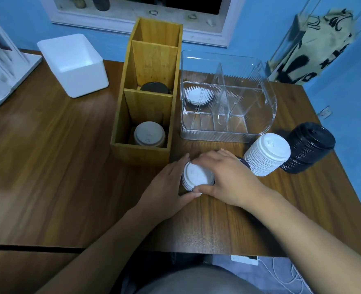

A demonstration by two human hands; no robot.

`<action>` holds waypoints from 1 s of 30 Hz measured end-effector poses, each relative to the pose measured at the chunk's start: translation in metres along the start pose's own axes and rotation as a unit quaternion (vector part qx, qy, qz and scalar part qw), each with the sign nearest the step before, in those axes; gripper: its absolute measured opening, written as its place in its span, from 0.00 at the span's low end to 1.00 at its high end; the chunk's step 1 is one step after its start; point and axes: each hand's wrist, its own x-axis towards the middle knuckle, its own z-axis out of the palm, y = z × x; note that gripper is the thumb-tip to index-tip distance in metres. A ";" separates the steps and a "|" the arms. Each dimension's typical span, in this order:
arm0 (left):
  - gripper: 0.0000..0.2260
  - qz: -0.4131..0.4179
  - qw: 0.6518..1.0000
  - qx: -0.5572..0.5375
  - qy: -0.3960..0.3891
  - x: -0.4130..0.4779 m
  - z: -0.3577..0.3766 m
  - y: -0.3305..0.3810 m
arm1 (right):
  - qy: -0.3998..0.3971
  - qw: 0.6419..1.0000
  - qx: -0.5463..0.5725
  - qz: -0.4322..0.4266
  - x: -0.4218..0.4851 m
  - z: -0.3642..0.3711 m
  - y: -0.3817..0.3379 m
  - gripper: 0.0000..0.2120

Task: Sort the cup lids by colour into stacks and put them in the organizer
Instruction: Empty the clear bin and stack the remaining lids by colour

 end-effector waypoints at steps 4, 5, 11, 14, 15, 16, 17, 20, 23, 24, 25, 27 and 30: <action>0.45 0.007 1.000 -0.002 -0.002 0.000 0.001 -0.001 | 0.001 1.000 0.021 0.001 0.004 0.001 -0.001 0.31; 0.45 0.009 1.000 -0.005 -0.003 -0.001 0.001 -0.001 | -0.001 1.000 0.018 0.001 0.005 0.000 -0.002 0.31; 0.40 0.025 1.000 -0.002 0.003 0.000 0.000 -0.002 | -0.041 0.998 -0.050 0.001 0.011 -0.010 -0.014 0.32; 0.41 0.036 0.999 0.023 0.006 -0.001 0.002 -0.003 | 0.013 0.999 -0.046 -0.008 -0.011 -0.007 -0.016 0.33; 0.41 0.042 0.999 0.032 0.009 -0.001 0.002 -0.003 | 0.049 0.999 -0.014 -0.006 -0.025 -0.005 -0.015 0.31; 0.40 0.044 0.998 0.039 0.011 -0.002 0.002 -0.003 | 0.092 0.996 0.019 -0.001 -0.042 -0.002 -0.012 0.28; 0.40 0.041 0.998 0.044 0.011 -0.001 0.002 -0.002 | 0.137 0.990 0.040 0.008 -0.062 0.002 -0.007 0.24; 0.41 0.029 0.998 0.049 0.009 -0.001 0.001 0.001 | 0.202 0.977 0.018 0.071 -0.123 0.017 0.015 0.17; 0.43 0.033 0.998 0.055 0.000 -0.001 0.001 0.003 | 0.167 0.979 -0.038 0.115 -0.160 0.033 0.039 0.16; 0.43 0.032 0.998 0.055 -0.001 0.000 0.000 0.005 | 0.162 0.980 -0.038 0.109 -0.165 0.035 0.044 0.14; 0.44 0.032 0.998 0.055 0.000 0.001 -0.001 0.009 | 0.166 0.981 -0.025 0.098 -0.168 0.034 0.047 0.13; 0.44 0.042 0.997 0.069 0.011 0.005 -0.001 0.018 | 0.199 0.974 0.040 0.097 -0.170 0.026 0.047 0.10; 0.41 0.077 0.991 0.109 0.024 0.015 0.005 0.036 | 0.250 0.906 0.288 0.182 -0.168 0.006 0.038 0.03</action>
